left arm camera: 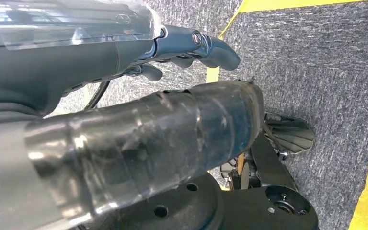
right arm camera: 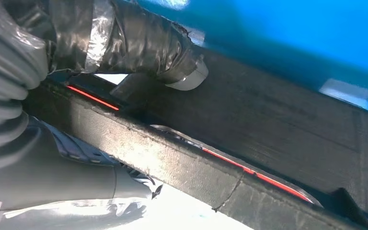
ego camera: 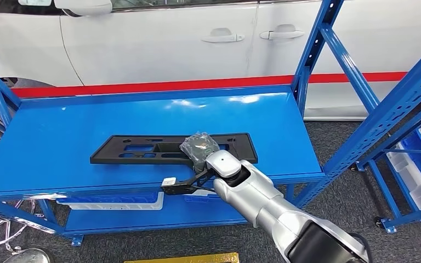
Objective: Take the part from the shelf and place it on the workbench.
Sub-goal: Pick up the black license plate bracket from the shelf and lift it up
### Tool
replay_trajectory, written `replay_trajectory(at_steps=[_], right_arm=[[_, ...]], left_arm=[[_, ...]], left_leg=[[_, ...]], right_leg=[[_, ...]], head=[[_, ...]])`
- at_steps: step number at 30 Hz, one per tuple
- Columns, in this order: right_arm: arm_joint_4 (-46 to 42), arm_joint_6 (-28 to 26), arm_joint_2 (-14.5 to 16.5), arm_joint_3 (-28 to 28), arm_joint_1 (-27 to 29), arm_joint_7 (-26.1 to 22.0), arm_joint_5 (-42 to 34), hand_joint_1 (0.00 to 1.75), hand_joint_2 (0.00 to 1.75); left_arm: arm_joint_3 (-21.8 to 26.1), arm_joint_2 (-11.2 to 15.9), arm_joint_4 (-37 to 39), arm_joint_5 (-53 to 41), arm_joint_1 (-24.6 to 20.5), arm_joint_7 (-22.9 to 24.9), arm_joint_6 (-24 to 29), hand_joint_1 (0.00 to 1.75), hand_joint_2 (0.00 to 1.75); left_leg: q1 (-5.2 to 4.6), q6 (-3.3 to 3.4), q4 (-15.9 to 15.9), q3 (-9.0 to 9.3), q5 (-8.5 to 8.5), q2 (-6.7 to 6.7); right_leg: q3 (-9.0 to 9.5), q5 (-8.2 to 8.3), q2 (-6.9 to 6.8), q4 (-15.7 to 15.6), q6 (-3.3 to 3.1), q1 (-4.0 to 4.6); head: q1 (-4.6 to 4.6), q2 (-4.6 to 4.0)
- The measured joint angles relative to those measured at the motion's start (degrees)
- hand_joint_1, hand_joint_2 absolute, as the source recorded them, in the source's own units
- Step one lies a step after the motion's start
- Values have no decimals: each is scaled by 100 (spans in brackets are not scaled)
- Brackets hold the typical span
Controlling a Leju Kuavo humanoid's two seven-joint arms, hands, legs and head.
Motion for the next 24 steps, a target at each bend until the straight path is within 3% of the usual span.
replay_trajectory(at_steps=[9,13,24], right_arm=[[-546,-168,-152,-1,13,346,567,175,175],[-1183,66,-386,-75,-78,479,870,175,175],[-2488,751,-940,-389,-622,428,1058,175,175]], left_arm=[[133,-19,0,37,1,-83,-2,0,0],[214,-34,0,40,1,-157,-2,0,175],[334,-43,0,-43,0,-279,-61,0,175]], left_leg=[[0,1,10,-14,1,-3],[0,2,13,-18,0,-3],[0,4,17,-35,-2,-5]], right_leg=[[-8,4,-2,0,5,-1],[-12,5,-1,0,6,-1],[-26,5,-3,0,6,-2]], head=[[-1,0],[-1,0],[-1,0]])
